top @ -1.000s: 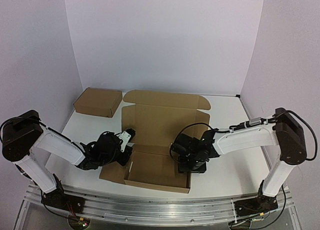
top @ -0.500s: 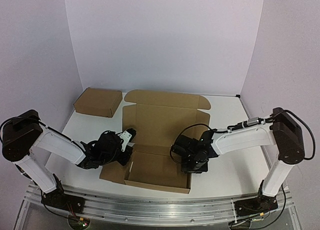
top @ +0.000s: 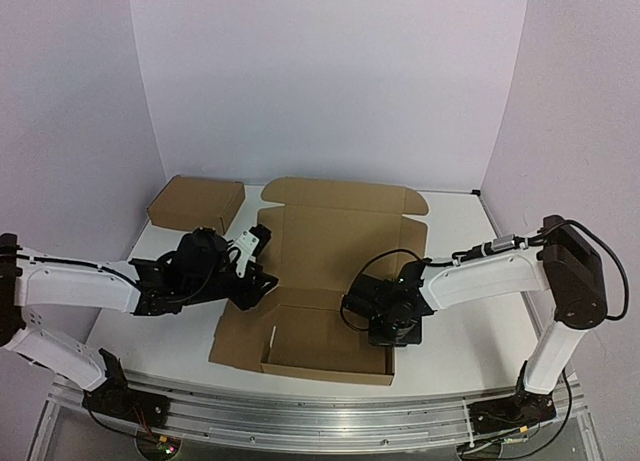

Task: Fold the paper box

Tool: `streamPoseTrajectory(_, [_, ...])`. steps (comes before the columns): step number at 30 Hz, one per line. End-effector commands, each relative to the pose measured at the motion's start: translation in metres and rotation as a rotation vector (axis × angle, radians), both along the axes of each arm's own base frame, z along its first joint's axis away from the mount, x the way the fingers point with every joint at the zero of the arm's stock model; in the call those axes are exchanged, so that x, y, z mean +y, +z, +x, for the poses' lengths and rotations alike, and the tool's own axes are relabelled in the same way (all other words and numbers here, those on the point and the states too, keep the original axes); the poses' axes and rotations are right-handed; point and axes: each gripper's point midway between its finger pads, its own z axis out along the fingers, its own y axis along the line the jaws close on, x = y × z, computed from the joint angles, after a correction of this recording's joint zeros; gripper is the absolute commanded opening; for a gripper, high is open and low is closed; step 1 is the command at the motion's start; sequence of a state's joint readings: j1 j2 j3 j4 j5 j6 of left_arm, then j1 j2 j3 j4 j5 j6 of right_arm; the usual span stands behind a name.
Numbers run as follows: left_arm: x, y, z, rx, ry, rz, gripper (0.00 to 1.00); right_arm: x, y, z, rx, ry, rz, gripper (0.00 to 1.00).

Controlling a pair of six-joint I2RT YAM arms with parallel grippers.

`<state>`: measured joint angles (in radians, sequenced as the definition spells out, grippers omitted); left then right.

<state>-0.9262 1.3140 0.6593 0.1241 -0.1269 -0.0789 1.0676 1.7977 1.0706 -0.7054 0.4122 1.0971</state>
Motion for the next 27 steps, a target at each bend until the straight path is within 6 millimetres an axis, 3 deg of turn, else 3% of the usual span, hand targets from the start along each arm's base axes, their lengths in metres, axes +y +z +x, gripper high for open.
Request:
streamPoseTrajectory(1, [0.026, 0.014, 0.007, 0.101, 0.065, 0.021, 0.49, -0.012, 0.011, 0.006, -0.06, -0.047, -0.032, 0.02])
streamPoseTrajectory(4, [0.073, -0.009, 0.028, 0.281, 0.242, 0.063, 0.55, -0.022, 0.013, 0.009, -0.1, -0.077, -0.046, 0.0])
streamPoseTrajectory(7, [0.106, -0.04, 0.032, 0.453, 0.379, 0.149, 0.67, -0.027, 0.019, 0.014, -0.164, -0.053, -0.045, 0.0])
streamPoseTrajectory(10, [0.108, -0.055, 0.023, 0.579, 0.41, 0.138, 0.79, -0.035, 0.024, 0.017, -0.226, -0.045, -0.026, 0.0])
streamPoseTrajectory(13, [0.102, -0.07, 0.014, 0.651, 0.396, 0.102, 0.84, -0.038, 0.025, 0.018, -0.262, -0.024, 0.003, 0.0])
streamPoseTrajectory(15, [0.103, -0.085, 0.01, 0.705, 0.4, 0.093, 0.82, -0.038, 0.025, 0.018, -0.267, -0.016, 0.012, 0.0])
streamPoseTrajectory(17, [0.107, -0.102, 0.008, 0.757, 0.417, 0.109, 0.73, -0.036, 0.022, 0.017, -0.263, -0.006, 0.026, 0.0])
streamPoseTrajectory(19, [0.103, -0.107, 0.01, 0.774, 0.397, 0.097, 0.61, -0.034, 0.019, 0.017, -0.258, 0.001, 0.04, 0.0])
streamPoseTrajectory(22, [0.106, -0.101, 0.023, 0.761, 0.413, 0.057, 0.44, -0.035, 0.016, 0.017, -0.269, -0.003, 0.077, 0.0])
streamPoseTrajectory(27, [0.11, -0.078, 0.04, 0.706, 0.368, -0.026, 0.43, -0.04, 0.014, 0.02, -0.31, 0.001, 0.165, 0.0])
